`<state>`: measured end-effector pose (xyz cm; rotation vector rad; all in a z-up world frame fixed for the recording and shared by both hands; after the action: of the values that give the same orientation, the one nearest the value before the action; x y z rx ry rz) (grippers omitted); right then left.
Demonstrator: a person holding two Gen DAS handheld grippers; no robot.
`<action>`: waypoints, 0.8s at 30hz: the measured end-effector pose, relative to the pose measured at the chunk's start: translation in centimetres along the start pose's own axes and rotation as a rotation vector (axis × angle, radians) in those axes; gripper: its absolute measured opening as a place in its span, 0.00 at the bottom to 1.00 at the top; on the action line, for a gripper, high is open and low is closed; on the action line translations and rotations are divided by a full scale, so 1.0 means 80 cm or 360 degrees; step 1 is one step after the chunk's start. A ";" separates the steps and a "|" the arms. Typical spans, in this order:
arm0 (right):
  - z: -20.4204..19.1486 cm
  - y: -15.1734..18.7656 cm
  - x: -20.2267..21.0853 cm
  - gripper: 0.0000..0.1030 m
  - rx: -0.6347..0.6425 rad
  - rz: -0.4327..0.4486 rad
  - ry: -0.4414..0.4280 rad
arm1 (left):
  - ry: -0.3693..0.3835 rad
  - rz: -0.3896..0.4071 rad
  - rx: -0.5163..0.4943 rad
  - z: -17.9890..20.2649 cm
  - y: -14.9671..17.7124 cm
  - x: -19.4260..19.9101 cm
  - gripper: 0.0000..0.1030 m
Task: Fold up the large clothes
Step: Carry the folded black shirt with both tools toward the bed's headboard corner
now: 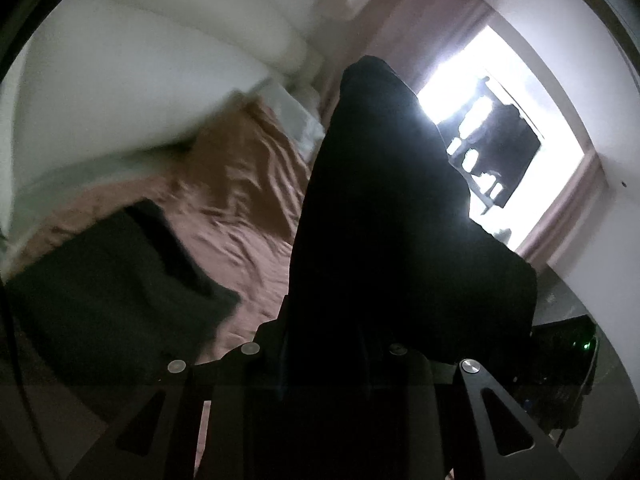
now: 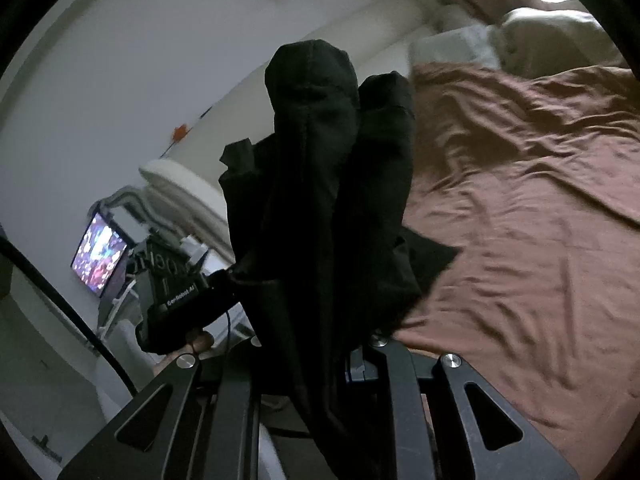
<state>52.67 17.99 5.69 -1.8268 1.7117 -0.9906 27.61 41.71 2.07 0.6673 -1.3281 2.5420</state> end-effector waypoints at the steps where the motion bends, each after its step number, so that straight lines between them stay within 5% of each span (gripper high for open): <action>1: -0.004 -0.002 -0.022 0.12 0.0003 -0.0018 -0.0026 | -0.0021 0.0016 0.0008 -0.015 -0.010 0.009 0.27; 16: -0.043 -0.029 -0.266 0.12 -0.0018 -0.0188 -0.0302 | -0.0315 0.0172 0.0015 -0.171 -0.124 0.112 0.27; 24: -0.006 -0.038 -0.322 0.12 -0.0105 -0.0166 -0.0318 | -0.0350 0.0128 -0.0018 -0.193 -0.152 0.068 0.27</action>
<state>54.97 43.69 3.12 -2.0014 1.5596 -0.7696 22.68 61.15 5.83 0.9321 -1.4639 2.5822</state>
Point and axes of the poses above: each gripper's, at about its wrist camera, not at the fingertips, and x roughly against the way its jaws point, z to its right, y to its underside, the point moved 1 cm from there along -x, roughly the way its jaws point, and after that the axes turned 7 degrees about -y, right-handed, at the moved point
